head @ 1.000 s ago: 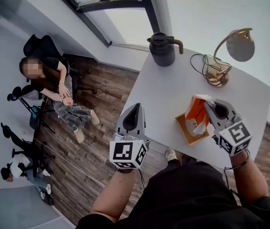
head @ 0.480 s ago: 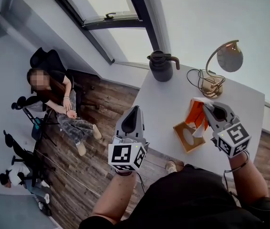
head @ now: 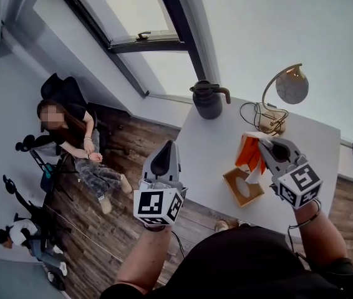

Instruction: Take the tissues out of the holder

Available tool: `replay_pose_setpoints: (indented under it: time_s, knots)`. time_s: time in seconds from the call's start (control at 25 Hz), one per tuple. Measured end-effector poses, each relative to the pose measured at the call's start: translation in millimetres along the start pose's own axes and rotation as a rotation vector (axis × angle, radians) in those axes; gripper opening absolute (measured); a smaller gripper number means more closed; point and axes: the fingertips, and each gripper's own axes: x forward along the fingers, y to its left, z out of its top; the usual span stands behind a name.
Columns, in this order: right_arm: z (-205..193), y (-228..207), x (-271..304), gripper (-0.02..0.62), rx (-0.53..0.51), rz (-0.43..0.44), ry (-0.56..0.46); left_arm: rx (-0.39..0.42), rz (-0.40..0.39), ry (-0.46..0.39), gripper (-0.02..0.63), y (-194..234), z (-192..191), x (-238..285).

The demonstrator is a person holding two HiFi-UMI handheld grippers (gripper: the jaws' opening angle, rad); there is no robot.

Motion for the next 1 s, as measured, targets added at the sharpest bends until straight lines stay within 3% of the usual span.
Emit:
replay_pose_setpoints:
  time_s: [0.44,1.0]
  knots:
    - [4.7,0.5,21.8,0.021,-0.012,0.028,0.000,0.004,0.013,0.026,0.005,19.1,-9.5,8.4]
    - [7.7,-0.2,24.9,0.020,-0.039,-0.001,-0.012,0.009,-0.012,0.004,0.005,20.3,-4.2,16.2]
